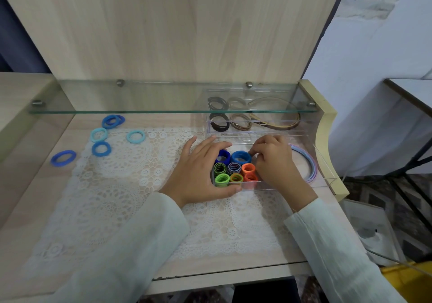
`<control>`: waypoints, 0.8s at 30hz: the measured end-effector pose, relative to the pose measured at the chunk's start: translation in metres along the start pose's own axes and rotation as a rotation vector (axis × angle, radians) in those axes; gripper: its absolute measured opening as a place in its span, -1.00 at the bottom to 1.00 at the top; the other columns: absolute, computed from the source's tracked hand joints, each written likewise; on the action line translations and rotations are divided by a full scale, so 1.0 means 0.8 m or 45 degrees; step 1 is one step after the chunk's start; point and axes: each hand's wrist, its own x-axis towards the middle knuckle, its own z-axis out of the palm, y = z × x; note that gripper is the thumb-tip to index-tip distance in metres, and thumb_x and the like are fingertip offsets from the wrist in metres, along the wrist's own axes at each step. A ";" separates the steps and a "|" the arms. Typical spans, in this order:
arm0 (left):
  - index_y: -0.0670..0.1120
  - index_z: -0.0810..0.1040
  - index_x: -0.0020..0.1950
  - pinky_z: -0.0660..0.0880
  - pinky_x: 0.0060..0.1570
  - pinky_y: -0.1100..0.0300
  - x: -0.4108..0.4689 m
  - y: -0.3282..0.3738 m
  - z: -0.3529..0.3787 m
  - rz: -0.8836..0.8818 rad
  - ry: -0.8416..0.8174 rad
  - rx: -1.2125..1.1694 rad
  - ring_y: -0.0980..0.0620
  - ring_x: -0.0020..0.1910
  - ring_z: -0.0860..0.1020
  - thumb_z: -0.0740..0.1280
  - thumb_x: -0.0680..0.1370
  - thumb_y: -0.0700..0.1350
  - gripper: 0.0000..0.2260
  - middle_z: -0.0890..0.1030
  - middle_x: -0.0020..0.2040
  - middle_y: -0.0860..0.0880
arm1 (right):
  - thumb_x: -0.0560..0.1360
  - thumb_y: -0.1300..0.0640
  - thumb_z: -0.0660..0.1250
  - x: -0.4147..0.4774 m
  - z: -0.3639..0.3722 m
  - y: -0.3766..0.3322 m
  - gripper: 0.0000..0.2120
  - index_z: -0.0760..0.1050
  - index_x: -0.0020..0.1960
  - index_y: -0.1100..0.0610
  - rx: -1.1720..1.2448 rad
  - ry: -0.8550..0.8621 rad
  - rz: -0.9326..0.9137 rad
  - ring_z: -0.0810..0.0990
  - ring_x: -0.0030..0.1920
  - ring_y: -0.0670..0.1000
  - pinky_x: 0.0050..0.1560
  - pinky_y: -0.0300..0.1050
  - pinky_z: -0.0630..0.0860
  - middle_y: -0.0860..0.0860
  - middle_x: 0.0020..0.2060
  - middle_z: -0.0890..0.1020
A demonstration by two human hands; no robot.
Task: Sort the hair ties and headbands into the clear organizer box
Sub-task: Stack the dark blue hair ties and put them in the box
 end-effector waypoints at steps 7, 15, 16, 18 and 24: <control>0.16 0.19 0.47 -0.21 0.54 -0.04 0.000 0.000 -0.001 -0.002 -0.009 -0.007 0.12 0.56 0.08 0.24 0.35 0.52 -0.20 0.34 0.48 0.13 | 0.52 0.24 0.26 0.000 0.001 0.001 -0.75 0.65 0.09 0.05 -0.009 0.035 -0.016 0.32 0.22 0.07 0.18 -0.04 0.29 -0.01 0.13 0.56; 0.14 0.20 0.47 -0.19 0.54 -0.06 0.001 -0.001 -0.001 -0.009 0.010 -0.049 0.12 0.55 0.12 0.24 0.30 0.55 -0.14 0.34 0.48 0.13 | 0.53 0.27 0.23 -0.003 -0.001 -0.003 -0.71 0.63 0.13 0.06 0.001 0.019 -0.018 0.32 0.21 0.09 0.16 -0.06 0.25 -0.01 0.14 0.56; 0.14 0.20 0.47 -0.17 0.54 -0.08 0.001 -0.002 -0.002 -0.014 0.000 -0.082 0.13 0.55 0.13 0.25 0.28 0.56 -0.12 0.34 0.47 0.14 | 0.53 0.27 0.22 -0.003 -0.002 -0.003 -0.70 0.63 0.14 0.05 0.001 0.012 -0.013 0.31 0.22 0.08 0.16 -0.07 0.24 -0.01 0.14 0.55; 0.16 0.18 0.48 -0.14 0.54 -0.12 0.001 -0.002 -0.006 -0.029 -0.022 -0.179 0.15 0.52 0.18 0.27 0.24 0.57 -0.08 0.37 0.44 0.17 | 0.55 0.27 0.20 -0.004 -0.004 -0.005 -0.69 0.61 0.16 0.04 -0.002 -0.010 -0.010 0.30 0.23 0.08 0.18 -0.08 0.24 -0.02 0.16 0.54; 0.23 0.17 0.49 0.07 0.50 -0.11 0.004 -0.003 -0.017 -0.178 -0.024 -0.546 0.14 0.40 0.35 0.34 0.24 0.50 -0.11 0.47 0.31 0.27 | 0.55 0.29 0.17 -0.005 -0.005 -0.006 -0.67 0.60 0.16 0.04 0.006 -0.032 -0.014 0.29 0.23 0.08 0.18 -0.06 0.23 -0.02 0.17 0.54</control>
